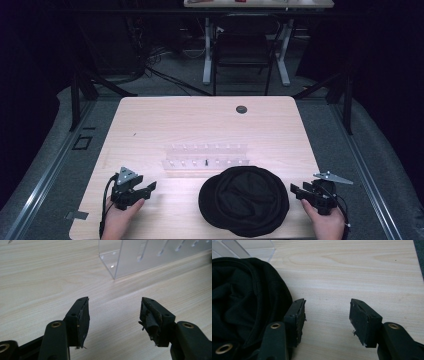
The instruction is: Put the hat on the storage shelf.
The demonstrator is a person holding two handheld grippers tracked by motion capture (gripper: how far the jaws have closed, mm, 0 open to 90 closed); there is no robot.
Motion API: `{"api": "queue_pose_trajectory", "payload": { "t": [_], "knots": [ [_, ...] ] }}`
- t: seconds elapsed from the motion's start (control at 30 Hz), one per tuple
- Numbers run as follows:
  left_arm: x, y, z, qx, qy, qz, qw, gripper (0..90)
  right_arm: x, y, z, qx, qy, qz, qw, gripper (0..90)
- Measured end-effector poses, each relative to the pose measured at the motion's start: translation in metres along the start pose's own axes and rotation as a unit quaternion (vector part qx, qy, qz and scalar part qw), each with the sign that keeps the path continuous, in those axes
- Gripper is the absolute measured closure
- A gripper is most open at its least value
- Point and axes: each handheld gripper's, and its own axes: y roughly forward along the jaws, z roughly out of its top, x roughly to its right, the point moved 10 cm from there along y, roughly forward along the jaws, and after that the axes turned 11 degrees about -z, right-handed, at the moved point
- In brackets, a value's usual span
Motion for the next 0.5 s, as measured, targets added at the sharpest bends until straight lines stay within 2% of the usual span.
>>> {"api": "queue_pose_trajectory", "payload": {
  "t": [0.23, 0.4, 0.5],
  "knots": [
    [0.0005, 0.0008, 0.0005, 0.002, -0.004, -0.003, 1.0000, 40.9, -0.0038, -0.0015, -0.0006, -0.003, -0.011, 0.003, 0.9999, 46.1],
    [0.0021, 0.0014, 0.0010, 0.000, -0.002, -0.007, 1.0000, 41.7, -0.0056, -0.0040, 0.0000, -0.001, -0.020, -0.001, 0.9998, 46.8],
    [0.0024, 0.0006, 0.0014, -0.001, 0.002, -0.007, 1.0000, 41.8, -0.0082, -0.0058, 0.0004, -0.002, -0.021, 0.005, 0.9998, 46.7]
  ]
}}
